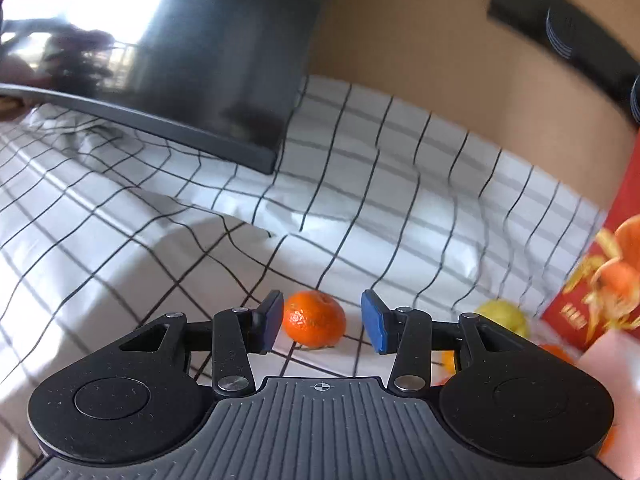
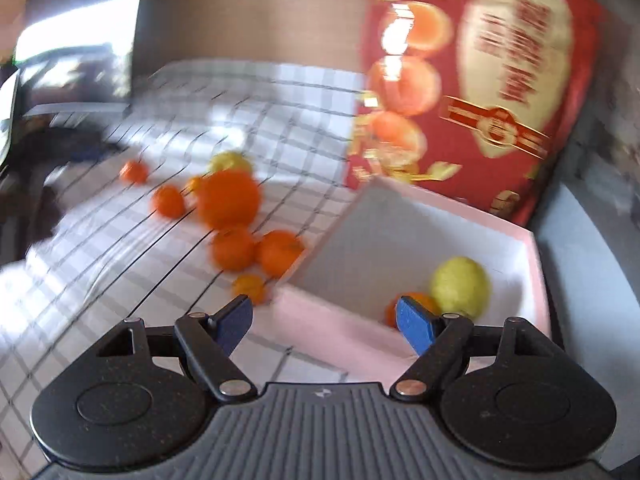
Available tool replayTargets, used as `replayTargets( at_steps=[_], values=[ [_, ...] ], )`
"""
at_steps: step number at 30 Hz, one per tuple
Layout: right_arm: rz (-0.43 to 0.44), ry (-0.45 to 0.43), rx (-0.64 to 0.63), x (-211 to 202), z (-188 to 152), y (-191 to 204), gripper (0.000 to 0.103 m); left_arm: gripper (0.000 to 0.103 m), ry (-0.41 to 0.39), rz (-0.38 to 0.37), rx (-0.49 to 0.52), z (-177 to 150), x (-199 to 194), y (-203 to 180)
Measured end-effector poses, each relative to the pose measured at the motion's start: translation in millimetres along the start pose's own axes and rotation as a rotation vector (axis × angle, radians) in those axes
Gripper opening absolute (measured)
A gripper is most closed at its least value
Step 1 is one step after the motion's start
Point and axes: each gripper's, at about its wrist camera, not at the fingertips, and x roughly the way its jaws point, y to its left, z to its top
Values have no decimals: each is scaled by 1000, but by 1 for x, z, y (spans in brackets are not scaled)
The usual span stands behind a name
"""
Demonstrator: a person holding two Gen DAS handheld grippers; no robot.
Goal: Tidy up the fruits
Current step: 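Grasp another mandarin with the left gripper while the right gripper returns to the fruit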
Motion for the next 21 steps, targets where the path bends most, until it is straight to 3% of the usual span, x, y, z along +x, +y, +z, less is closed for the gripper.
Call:
replayTargets(
  at_steps=[5, 12, 15, 21],
  values=[
    [54, 4, -109, -3, -10, 33, 80, 51, 71, 62, 25, -6, 27, -4],
    [28, -8, -221, -4, -25, 57, 80, 55, 118, 6, -7, -11, 39, -2],
    [29, -2, -218, -5, -29, 57, 80, 46, 131, -33, 6, -14, 39, -5],
    [39, -7, -187, -5, -31, 47, 80, 44, 134, -78, 96, -23, 13, -10]
  ],
)
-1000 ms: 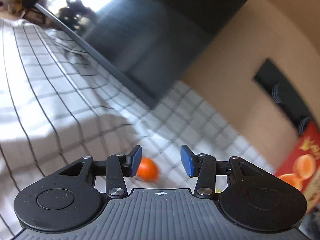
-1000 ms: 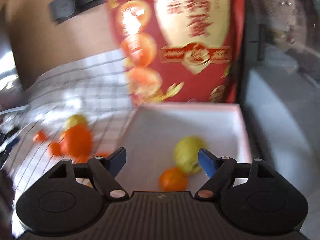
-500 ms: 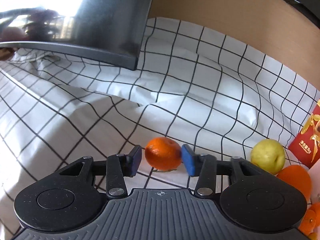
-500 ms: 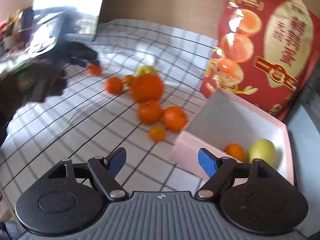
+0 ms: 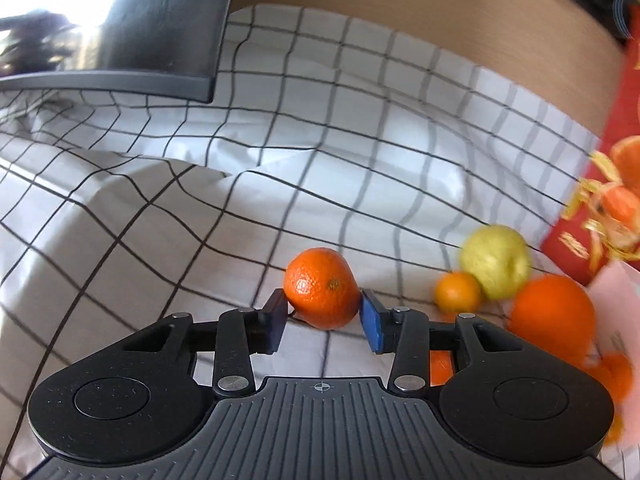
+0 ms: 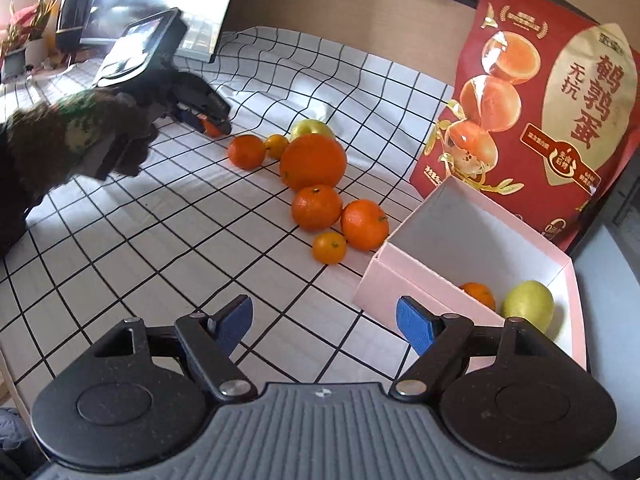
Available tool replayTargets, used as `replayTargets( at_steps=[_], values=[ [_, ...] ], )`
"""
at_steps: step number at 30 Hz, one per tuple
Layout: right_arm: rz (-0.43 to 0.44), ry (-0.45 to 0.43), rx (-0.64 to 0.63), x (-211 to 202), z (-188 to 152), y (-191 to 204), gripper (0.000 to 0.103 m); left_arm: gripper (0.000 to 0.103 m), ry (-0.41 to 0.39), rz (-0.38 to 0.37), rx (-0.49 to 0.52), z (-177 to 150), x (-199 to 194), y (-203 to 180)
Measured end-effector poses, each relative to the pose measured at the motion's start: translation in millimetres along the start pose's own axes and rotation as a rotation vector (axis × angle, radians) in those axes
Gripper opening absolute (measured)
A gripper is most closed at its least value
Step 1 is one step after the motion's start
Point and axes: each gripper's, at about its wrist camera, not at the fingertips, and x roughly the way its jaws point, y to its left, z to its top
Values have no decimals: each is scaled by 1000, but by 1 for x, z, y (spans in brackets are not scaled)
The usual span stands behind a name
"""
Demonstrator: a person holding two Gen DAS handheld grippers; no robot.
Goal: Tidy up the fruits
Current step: 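Grasp another mandarin with the left gripper while the right gripper returns to the fruit, then grasp a small mandarin with the right gripper while the left gripper holds its mandarin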
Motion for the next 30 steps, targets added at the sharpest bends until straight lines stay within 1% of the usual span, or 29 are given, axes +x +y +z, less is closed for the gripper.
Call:
replayTargets(
  at_steps=[3, 6, 8, 9, 10, 11, 12, 13, 14, 15, 16, 18, 19, 20, 23, 25, 26, 29, 30],
  values=[
    [8, -16, 36, 0, 1, -8, 80, 44, -44, -71, -19, -16, -30, 0],
    [-4, -38, 55, 2, 3, -14, 79, 44, -81, -173, -45, -38, -64, -7],
    [-26, -36, 31, 7, 6, -11, 71, 44, -63, -240, -42, -55, -82, -18],
    [-42, -36, -3, 11, 8, -6, 59, 44, -44, -273, -37, -66, -91, -25],
    [-57, -38, -34, 14, 10, -2, 52, 44, -25, -311, -32, -78, -101, -32],
    [-71, -45, -54, 18, 12, 2, 52, 44, -15, -350, -27, -88, -108, -37],
    [-64, -50, -57, 20, 15, 4, 51, 44, -12, -385, -25, -98, -115, -41],
    [-48, -50, -56, 23, 17, 6, 47, 44, -16, -404, -27, -105, -121, -44],
    [-33, -48, -51, 27, 20, 7, 44, 44, -24, -401, -27, -110, -126, -46],
    [-37, -47, -54, 30, 22, 9, 41, 44, -37, -378, -23, -113, -129, -47],
    [-46, -47, -64, 34, 24, 12, 41, 44, -52, -344, -21, -113, -132, -47],
    [-95, -67, -124, 44, 28, 21, 41, 44, -75, -276, -36, -113, -133, -44],
    [-118, -71, -145, 48, 29, 24, 41, 44, -82, -255, -51, -112, -134, -42],
    [-134, -65, -157, 55, 31, 26, 41, 44, -84, -252, -65, -112, -132, -40],
    [-119, -26, -119, 75, 37, 25, 41, 44, -68, -293, -101, -111, -124, -37],
    [-125, -15, -101, 84, 38, 24, 41, 44, -57, -313, -101, -113, -121, -40],
    [-130, -15, -97, 87, 38, 24, 38, 44, -54, -319, -98, -115, -121, -42],
    [-141, -12, -107, 87, 35, 27, 39, 44, -50, -342, -93, -118, -119, -49],
    [-113, 12, -96, 84, 35, 26, 39, 44, -46, -353, -91, -119, -119, -51]
  ],
)
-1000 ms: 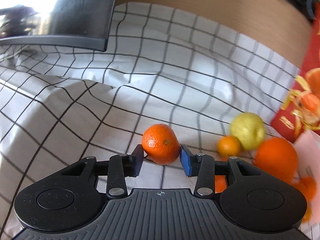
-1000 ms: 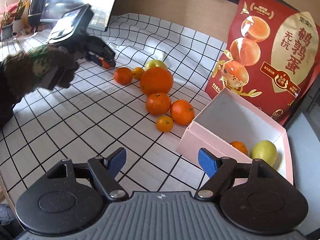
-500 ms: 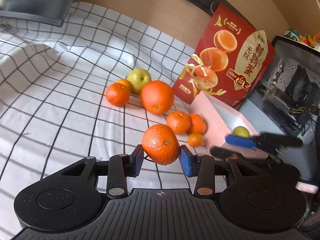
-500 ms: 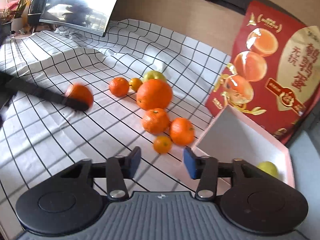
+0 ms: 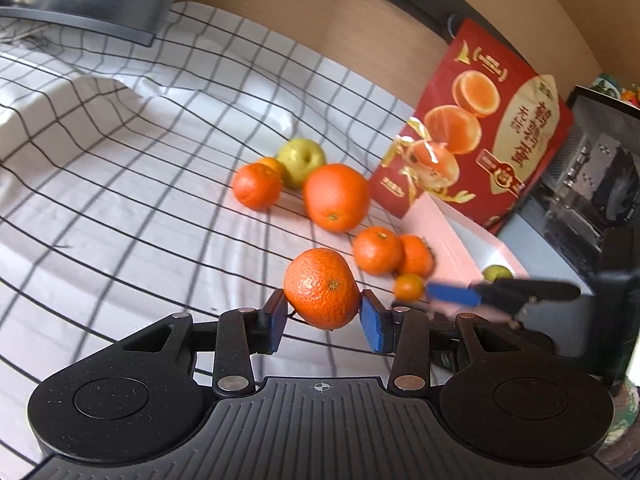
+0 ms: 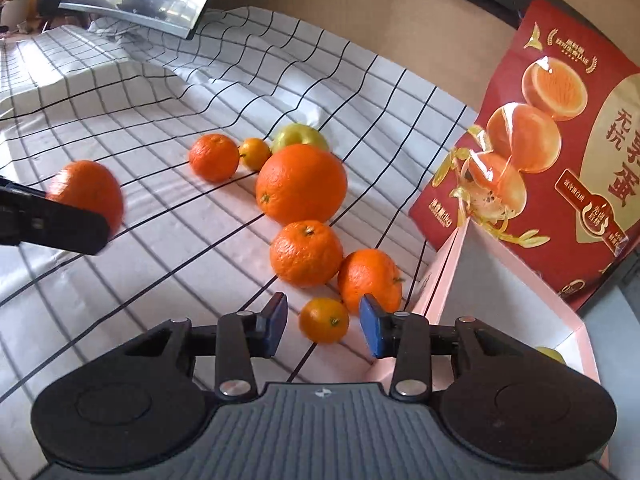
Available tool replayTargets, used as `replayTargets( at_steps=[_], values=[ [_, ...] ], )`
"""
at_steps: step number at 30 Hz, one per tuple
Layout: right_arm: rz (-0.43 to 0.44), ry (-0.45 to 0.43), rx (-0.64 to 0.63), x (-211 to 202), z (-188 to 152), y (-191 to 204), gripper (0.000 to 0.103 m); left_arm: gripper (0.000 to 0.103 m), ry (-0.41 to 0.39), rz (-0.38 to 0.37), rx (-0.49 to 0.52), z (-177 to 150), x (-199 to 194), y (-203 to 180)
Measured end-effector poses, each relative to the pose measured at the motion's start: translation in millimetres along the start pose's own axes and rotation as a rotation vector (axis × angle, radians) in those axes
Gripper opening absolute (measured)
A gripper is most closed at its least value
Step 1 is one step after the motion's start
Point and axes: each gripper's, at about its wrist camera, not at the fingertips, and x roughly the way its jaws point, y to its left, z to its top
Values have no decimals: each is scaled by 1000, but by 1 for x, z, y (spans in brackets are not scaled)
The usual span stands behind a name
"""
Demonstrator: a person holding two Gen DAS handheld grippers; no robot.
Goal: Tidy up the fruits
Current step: 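Grasp a small mandarin with the right gripper while the left gripper holds its mandarin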
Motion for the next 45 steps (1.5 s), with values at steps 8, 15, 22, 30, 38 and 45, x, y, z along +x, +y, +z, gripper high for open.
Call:
replayTargets(
  at_steps=[8, 15, 22, 30, 38, 45],
  values=[
    [196, -23, 177, -59, -44, -29, 39, 45, -15, -22, -29, -1, 5, -12],
    [164, -64, 195, -52, -34, -34, 39, 45, -68, 25, -54, 5, 12, -6],
    [59, -65, 54, -16, -1, -8, 39, 45, -76, 2, -98, 4, 13, 6],
    [32, -18, 20, 13, 8, -2, 41, 45, -60, -8, -94, 3, 15, 5],
    [241, -19, 167, -57, -31, -26, 46, 45, -70, -8, -110, 1, 13, 4],
    [249, -4, 215, -50, -52, -22, 47, 45, -65, -2, -109, 0, 13, 3]
  ],
)
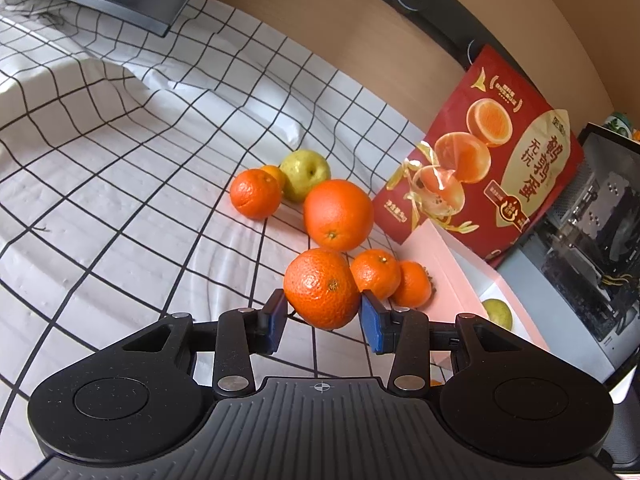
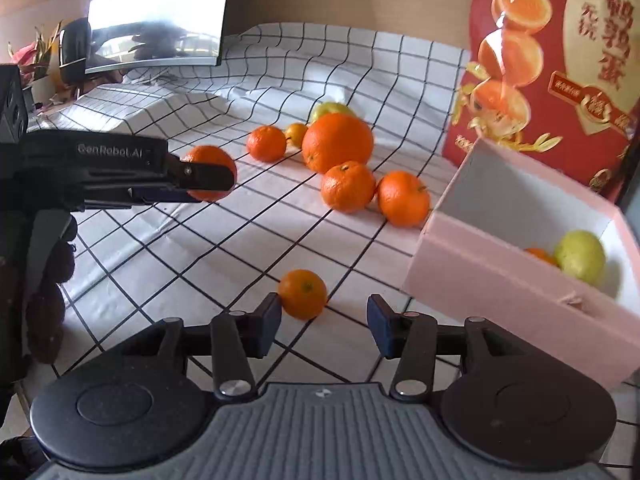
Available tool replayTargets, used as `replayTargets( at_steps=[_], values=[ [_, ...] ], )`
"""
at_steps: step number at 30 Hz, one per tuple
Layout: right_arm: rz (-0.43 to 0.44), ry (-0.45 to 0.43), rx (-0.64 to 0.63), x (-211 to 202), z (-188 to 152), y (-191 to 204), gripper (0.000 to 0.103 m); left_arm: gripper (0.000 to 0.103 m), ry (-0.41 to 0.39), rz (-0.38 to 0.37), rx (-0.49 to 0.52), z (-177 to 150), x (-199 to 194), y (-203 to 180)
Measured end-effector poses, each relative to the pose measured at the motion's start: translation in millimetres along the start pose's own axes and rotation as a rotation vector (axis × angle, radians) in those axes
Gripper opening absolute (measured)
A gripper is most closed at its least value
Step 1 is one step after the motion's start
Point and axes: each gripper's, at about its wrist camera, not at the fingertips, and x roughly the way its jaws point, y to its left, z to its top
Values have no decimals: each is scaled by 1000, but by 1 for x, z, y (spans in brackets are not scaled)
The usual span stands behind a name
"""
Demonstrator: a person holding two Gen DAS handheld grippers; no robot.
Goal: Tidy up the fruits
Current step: 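Grasp a small mandarin with the right gripper while the left gripper holds its mandarin, then carry both mandarins over the pink box and open the left gripper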
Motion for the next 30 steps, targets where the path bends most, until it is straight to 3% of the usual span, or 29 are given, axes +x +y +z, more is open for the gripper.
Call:
replayTargets(
  at_steps=[7, 12, 14, 17, 22, 26, 30],
  values=[
    [53, 0, 26, 13, 3, 4, 47, 45, 13, -12, 5, 0, 2, 0],
    [39, -11, -10, 16, 6, 13, 46, 45, 13, -15, 6, 0, 2, 1],
    [27, -17, -44, 13, 5, 19, 42, 45, 13, -17, 3, 1, 2, 2],
    [16, -32, -66, 5, 2, 20, 27, 45, 15, -20, 7, 0, 2, 1],
    [10, -56, -1, -21, -6, -3, 27, 44, 47, -26, 0, 1, 7, 2],
    [-67, -63, 54, -46, -21, -32, 27, 44, 64, -113, 86, -5, 4, -25],
    [-160, -66, 96, -69, -38, -56, 27, 45, 210, -237, 228, -13, 19, -80]
  ],
)
